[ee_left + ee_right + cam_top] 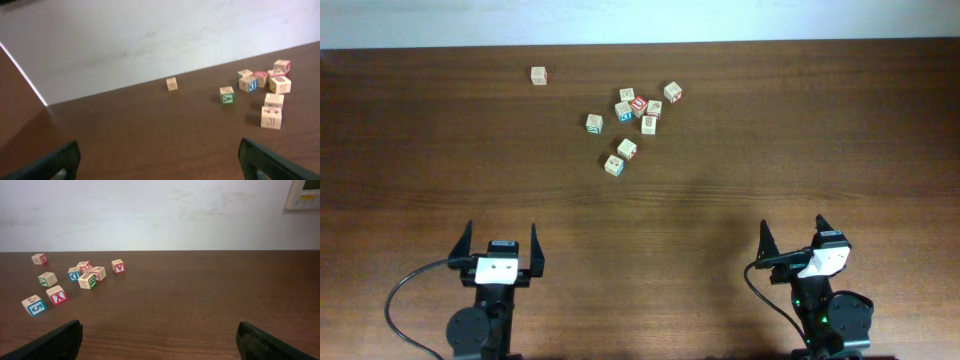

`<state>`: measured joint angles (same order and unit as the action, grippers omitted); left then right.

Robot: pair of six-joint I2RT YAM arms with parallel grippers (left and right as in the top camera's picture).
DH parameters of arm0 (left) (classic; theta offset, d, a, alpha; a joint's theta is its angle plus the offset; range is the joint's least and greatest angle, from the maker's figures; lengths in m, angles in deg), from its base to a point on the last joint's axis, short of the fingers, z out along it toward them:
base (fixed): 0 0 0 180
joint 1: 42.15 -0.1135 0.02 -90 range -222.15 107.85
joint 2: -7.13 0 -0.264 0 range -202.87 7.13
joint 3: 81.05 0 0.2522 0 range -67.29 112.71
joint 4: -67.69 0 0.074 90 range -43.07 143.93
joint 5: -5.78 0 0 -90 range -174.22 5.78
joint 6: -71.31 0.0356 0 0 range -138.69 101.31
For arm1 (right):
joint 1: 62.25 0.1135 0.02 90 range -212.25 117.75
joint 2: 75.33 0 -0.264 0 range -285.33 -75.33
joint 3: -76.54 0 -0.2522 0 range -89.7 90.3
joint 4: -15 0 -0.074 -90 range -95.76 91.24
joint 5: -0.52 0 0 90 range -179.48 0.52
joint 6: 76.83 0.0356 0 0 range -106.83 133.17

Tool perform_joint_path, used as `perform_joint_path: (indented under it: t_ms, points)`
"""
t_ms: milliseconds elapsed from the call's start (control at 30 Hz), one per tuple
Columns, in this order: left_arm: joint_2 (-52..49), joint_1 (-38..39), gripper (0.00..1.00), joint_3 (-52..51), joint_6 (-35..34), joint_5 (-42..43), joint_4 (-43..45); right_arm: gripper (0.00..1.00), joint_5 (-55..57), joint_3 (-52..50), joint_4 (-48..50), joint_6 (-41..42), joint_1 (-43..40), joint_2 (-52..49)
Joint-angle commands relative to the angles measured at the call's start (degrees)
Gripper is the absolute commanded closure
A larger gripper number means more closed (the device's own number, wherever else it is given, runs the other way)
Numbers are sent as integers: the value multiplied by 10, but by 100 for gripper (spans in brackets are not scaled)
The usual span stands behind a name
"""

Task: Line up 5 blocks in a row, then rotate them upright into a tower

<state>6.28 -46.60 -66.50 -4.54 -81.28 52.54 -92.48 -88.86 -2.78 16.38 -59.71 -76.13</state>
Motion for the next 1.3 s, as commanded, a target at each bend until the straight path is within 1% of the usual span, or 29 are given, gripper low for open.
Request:
perform_joint_path:
  t_ms: [0, 367, 467, 567, 700, 800, 900, 1000, 1067, 1167, 1267]
  points:
    - [3, 3, 1, -2, 7, -4, 11, 2, -1, -5, 20, 4, -3, 4]
    - [-1, 3, 1, 20, 7, -4, 1, 2, -14, 35, 30, 4, -3, 4]
    - [-23, 3, 1, 41, 7, -4, 0, 2, -26, 56, 30, 4, -3, 0]
    - [-60, 3, 1, 69, 7, -4, 0, 2, -26, 73, 30, 4, -3, -10]
    - [-137, 3, 1, 118, 7, -4, 0, 2, -26, 100, 30, 4, -3, -42]
    - [-202, 3, 1, 161, 7, -3, 0, 2, -31, 123, 30, 4, -3, -79]
    - [-262, 3, 1, 207, 7, 8, -2, 2, -58, 157, 30, 4, -3, -126]
    - [-337, 3, 1, 281, 4, 23, -39, 2, -86, 214, 25, 4, -3, -202]
    - [-405, 3, 1, 358, -9, 22, -108, 2, -111, 266, 14, 4, -3, -269]
    - [-473, 3, 1, 444, -10, 23, -193, 2, -146, 336, -19, 4, -3, -351]
    - [-561, 3, 1, 563, -10, 22, -305, 2, -183, 429, -85, 4, -3, -455]
